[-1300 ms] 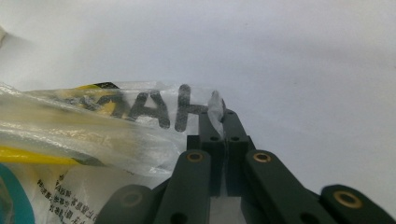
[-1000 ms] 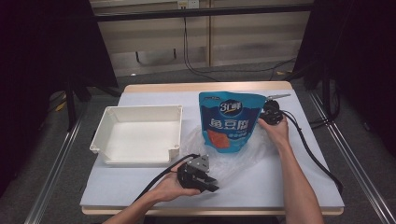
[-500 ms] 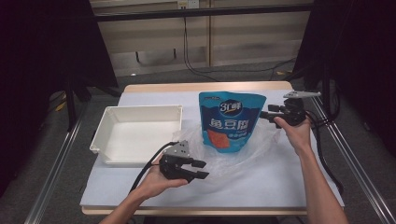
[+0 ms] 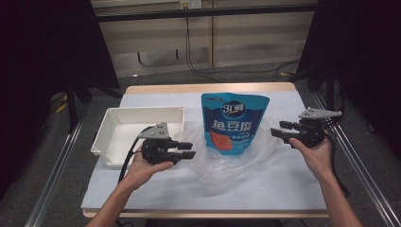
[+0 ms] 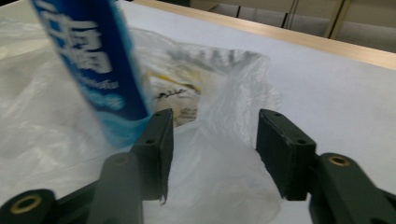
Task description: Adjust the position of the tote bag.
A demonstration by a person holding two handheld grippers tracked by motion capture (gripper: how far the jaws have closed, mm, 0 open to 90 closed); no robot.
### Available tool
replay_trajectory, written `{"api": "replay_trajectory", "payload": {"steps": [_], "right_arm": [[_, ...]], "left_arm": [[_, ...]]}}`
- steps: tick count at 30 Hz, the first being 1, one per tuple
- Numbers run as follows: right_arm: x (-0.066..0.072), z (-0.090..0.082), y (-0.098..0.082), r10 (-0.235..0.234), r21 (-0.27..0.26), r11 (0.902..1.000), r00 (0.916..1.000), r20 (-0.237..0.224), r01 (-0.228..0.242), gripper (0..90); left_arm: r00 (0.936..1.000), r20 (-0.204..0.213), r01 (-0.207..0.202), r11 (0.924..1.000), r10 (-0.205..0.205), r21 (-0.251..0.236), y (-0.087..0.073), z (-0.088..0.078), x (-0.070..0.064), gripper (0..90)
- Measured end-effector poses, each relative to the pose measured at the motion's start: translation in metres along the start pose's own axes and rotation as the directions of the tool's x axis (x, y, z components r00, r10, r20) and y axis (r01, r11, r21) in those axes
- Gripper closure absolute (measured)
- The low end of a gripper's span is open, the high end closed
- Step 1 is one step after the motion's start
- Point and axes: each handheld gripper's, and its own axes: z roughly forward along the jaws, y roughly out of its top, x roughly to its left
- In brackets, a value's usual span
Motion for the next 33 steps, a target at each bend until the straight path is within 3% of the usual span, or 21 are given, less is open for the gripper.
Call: {"api": "replay_trajectory", "payload": {"steps": [3, 4, 7, 10, 14, 16, 18, 19, 23, 24, 26, 27, 28, 30, 32, 33], "right_arm": [[0.010, 0.003, -0.006, -0.004, 0.027, 0.9996, 0.9968, -0.079, 0.006, 63.1], [0.014, 0.005, -0.008, -0.023, 0.044, 0.9987, 0.9965, -0.080, 0.027, 65.3], [0.026, 0.016, -0.014, -0.033, 0.068, 0.9968, 0.9923, -0.119, 0.042, 67.4], [0.035, 0.025, -0.016, -0.054, 0.108, 0.9916, 0.9868, -0.152, 0.071, 70.3], [0.043, 0.032, -0.016, -0.077, 0.122, 0.9875, 0.9791, -0.188, 0.101, 74.7], [0.044, 0.033, -0.017, -0.063, 0.113, 0.9897, 0.9774, -0.202, 0.087, 74.6], [0.045, 0.035, -0.019, -0.068, 0.129, 0.9872, 0.9790, -0.192, 0.094, 70.2], [0.046, 0.036, -0.020, -0.072, 0.132, 0.9864, 0.9787, -0.192, 0.098, 69.2], [0.047, 0.041, -0.024, -0.093, 0.165, 0.9784, 0.9784, -0.185, 0.124, 59.5], [0.048, 0.043, -0.025, -0.098, 0.173, 0.9764, 0.9795, -0.176, 0.129, 56.0], [0.048, 0.045, -0.026, -0.103, 0.184, 0.9738, 0.9806, -0.167, 0.134, 50.6], [0.048, 0.047, -0.026, -0.102, 0.184, 0.9741, 0.9815, -0.162, 0.132, 48.1], [0.048, 0.048, -0.026, -0.105, 0.185, 0.9737, 0.9826, -0.154, 0.133, 47.2], [0.046, 0.052, -0.027, -0.098, 0.186, 0.9747, 0.9844, -0.146, 0.124, 45.3], [0.044, 0.055, -0.026, -0.085, 0.177, 0.9780, 0.9850, -0.150, 0.111, 44.6], [0.043, 0.056, -0.025, -0.080, 0.173, 0.9792, 0.9859, -0.147, 0.106, 43.7]], "left_arm": [[1.0000, -0.006, 0.005, 0.9991, -0.005, 0.043, 0.004, -0.002, 0.017, 65.3], [0.9994, -0.034, 0.001, 0.9985, 0.001, 0.054, 0.006, -0.002, 0.023, 66.4], [0.9971, -0.066, 0.041, 0.9985, -0.039, 0.035, 0.011, -0.001, 0.038, 66.9], [0.9954, -0.092, 0.032, 0.9972, -0.026, 0.068, 0.021, 0.003, 0.046, 66.3], [0.9940, -0.105, 0.042, 0.9940, -0.032, 0.101, 0.037, 0.018, 0.061, 64.4], [0.9945, -0.099, 0.045, 0.9909, -0.033, 0.127, 0.043, 0.028, 0.067, 62.4], [0.9952, -0.093, 0.047, 0.9834, -0.031, 0.175, 0.048, 0.040, 0.072, 58.3], [0.9943, -0.107, 0.025, 0.9778, -0.003, 0.208, 0.050, 0.047, 0.074, 56.4], [0.9961, -0.086, 0.040, 0.9681, -0.020, 0.247, 0.049, 0.066, 0.083, 52.7], [0.9967, -0.078, 0.043, 0.9637, -0.023, 0.264, 0.048, 0.070, 0.084, 51.3], [0.9955, -0.094, 0.020, 0.9510, 0.010, 0.308, 0.046, 0.077, 0.086, 50.5], [0.9955, -0.095, 0.032, 0.9494, -0.003, 0.312, 0.045, 0.080, 0.086, 49.9], [0.9947, -0.102, 0.018, 0.9385, 0.019, 0.345, 0.044, 0.082, 0.087, 50.3], [0.9936, -0.113, 0.049, 0.9349, -0.009, 0.351, 0.040, 0.090, 0.088, 51.1], [0.9935, -0.114, 0.043, 0.9252, 0.001, 0.377, 0.038, 0.093, 0.091, 55.5], [0.9935, -0.114, 0.043, 0.9267, 0.000, 0.373, 0.036, 0.095, 0.092, 58.5]]}}
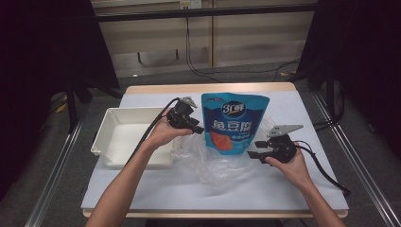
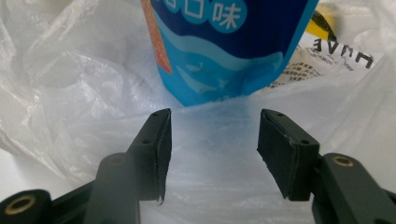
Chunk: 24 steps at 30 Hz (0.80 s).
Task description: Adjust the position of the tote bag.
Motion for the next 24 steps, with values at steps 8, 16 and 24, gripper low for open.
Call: {"api": "replay_trajectory", "payload": {"steps": [8, 16, 24], "right_arm": [[-0.003, 0.020, -0.006, -0.019, 0.067, 0.9976, 0.9985, 0.052, 0.016, 47.2], [-0.005, 0.027, -0.017, -0.063, 0.123, 0.9910, 0.9944, 0.085, 0.052, 87.2], [-0.017, 0.002, -0.035, -0.033, 0.123, 0.9921, 0.9957, 0.087, 0.022, 90.0]], "left_arm": [[1.0000, -0.001, -0.002, 0.9987, 0.002, 0.051, -0.001, 0.009, 0.004, 89.0], [0.9985, -0.054, 0.013, 0.9957, -0.008, 0.091, -0.004, 0.012, 0.014, 90.0], [0.9971, -0.074, 0.025, 0.9952, -0.018, 0.095, -0.005, 0.011, 0.016, 90.0]]}}
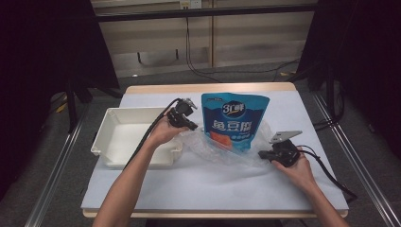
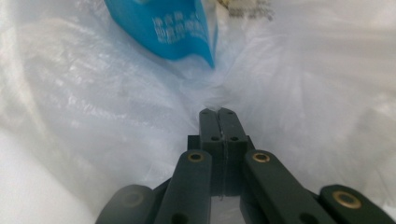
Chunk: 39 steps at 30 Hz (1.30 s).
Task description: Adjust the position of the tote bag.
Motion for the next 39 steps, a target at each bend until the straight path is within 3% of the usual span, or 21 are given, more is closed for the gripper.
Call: {"api": "replay_trajectory", "payload": {"steps": [6, 11, 14, 20, 23, 31, 32, 36, 39], "right_arm": [[-0.002, -0.015, -0.016, 0.026, -0.008, 0.9996, 0.9996, 0.005, -0.026, 90.0], [-0.001, -0.017, -0.019, 0.029, -0.014, 0.9995, 0.9996, 0.003, -0.029, 90.0], [-0.001, -0.016, -0.018, 0.037, -0.024, 0.9990, 0.9993, -0.004, -0.037, 90.0], [-0.002, -0.019, -0.015, 0.072, -0.102, 0.9919, 0.9968, -0.034, -0.075, 86.5], [-0.002, -0.024, -0.015, 0.073, -0.137, 0.9877, 0.9969, -0.028, -0.076, 80.7], [0.000, -0.035, -0.013, 0.056, -0.196, 0.9790, 0.9984, 0.002, -0.055, 64.9], [0.001, -0.037, -0.013, 0.058, -0.197, 0.9788, 0.9983, 0.004, -0.056, 62.3], [0.004, -0.044, -0.009, 0.051, -0.238, 0.9701, 0.9987, 0.001, -0.049, 58.1], [0.010, -0.052, -0.007, 0.039, -0.271, 0.9620, 0.9990, 0.019, -0.033, 54.4]], "left_arm": [[0.9998, 0.009, -0.017, 0.9998, 0.017, -0.004, -0.001, 0.000, -0.003, 90.0], [0.9999, 0.011, 0.000, 0.9998, 0.001, -0.019, -0.004, -0.001, -0.003, 90.0], [0.9993, 0.037, 0.011, 0.9990, -0.010, -0.043, -0.004, -0.002, -0.004, 89.5], [0.9987, 0.050, 0.012, 0.9961, -0.008, -0.087, -0.006, -0.003, -0.006, 86.2], [0.9988, 0.049, 0.009, 0.9948, -0.004, -0.101, -0.005, -0.005, -0.008, 83.5], [0.9994, 0.031, 0.022, 0.9828, -0.017, -0.183, -0.003, -0.023, -0.012, 66.5], [0.9996, 0.019, -0.016, 0.9826, 0.020, -0.185, -0.002, -0.028, -0.013, 65.9], [0.9999, -0.007, -0.012, 0.9704, 0.011, -0.241, -0.001, -0.037, -0.020, 57.6], [0.9999, 0.004, -0.013, 0.9632, 0.014, -0.268, -0.002, -0.045, -0.021, 51.7]]}}
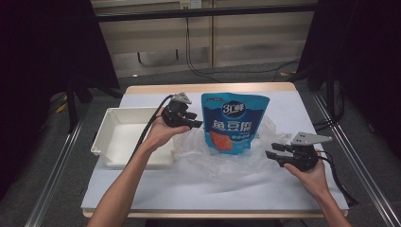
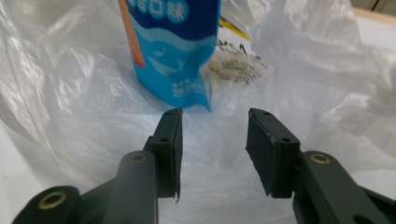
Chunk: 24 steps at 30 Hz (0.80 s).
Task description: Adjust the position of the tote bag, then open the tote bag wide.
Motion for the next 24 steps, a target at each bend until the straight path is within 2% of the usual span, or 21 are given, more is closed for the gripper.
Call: {"api": "replay_trajectory", "payload": {"steps": [7, 8, 10, 14, 17, 18, 20, 22, 24], "right_arm": [[0.009, -0.015, -0.002, 0.018, -0.061, 0.9981, 0.9982, 0.057, -0.015, 42.0], [0.010, -0.018, -0.003, 0.025, -0.068, 0.9975, 0.9985, 0.048, -0.022, 41.7], [0.013, -0.023, -0.006, 0.022, -0.083, 0.9964, 0.9979, 0.060, -0.017, 40.8], [0.024, -0.037, -0.015, 0.038, -0.104, 0.9941, 0.9970, 0.067, -0.031, 40.0], [0.033, -0.046, -0.022, 0.030, -0.096, 0.9951, 0.9963, 0.081, -0.022, 39.0], [0.034, -0.048, -0.024, 0.030, -0.095, 0.9952, 0.9963, 0.081, -0.022, 39.5], [0.038, -0.053, -0.030, 0.028, -0.084, 0.9962, 0.9958, 0.087, -0.020, 39.5], [0.040, -0.057, -0.034, 0.025, -0.075, 0.9970, 0.9949, 0.098, -0.018, 39.2], [0.042, -0.061, -0.038, 0.036, -0.078, 0.9965, 0.9948, 0.095, -0.028, 39.1]], "left_arm": [[0.9999, -0.005, 0.015, 0.9984, -0.015, -0.055, 0.001, -0.019, 0.000, 42.7], [0.9999, -0.009, 0.012, 0.9987, -0.013, -0.049, 0.001, -0.021, -0.001, 41.5], [0.9999, 0.007, 0.011, 0.9986, -0.010, -0.052, 0.002, -0.026, -0.002, 40.7], [0.9998, 0.021, 0.000, 0.9974, 0.001, -0.072, 0.003, -0.035, -0.008, 38.4], [0.9996, 0.025, -0.014, 0.9973, 0.016, -0.072, 0.004, -0.040, -0.011, 34.7], [0.9992, 0.039, -0.002, 0.9967, 0.005, -0.081, 0.004, -0.041, -0.012, 31.7], [0.9996, 0.028, -0.005, 0.9965, 0.008, -0.084, 0.005, -0.044, -0.014, 29.0], [0.9993, 0.036, -0.005, 0.9966, 0.008, -0.082, 0.006, -0.046, -0.015, 26.2], [0.9989, 0.043, -0.017, 0.9961, 0.020, -0.087, 0.007, -0.047, -0.017, 27.3]]}}
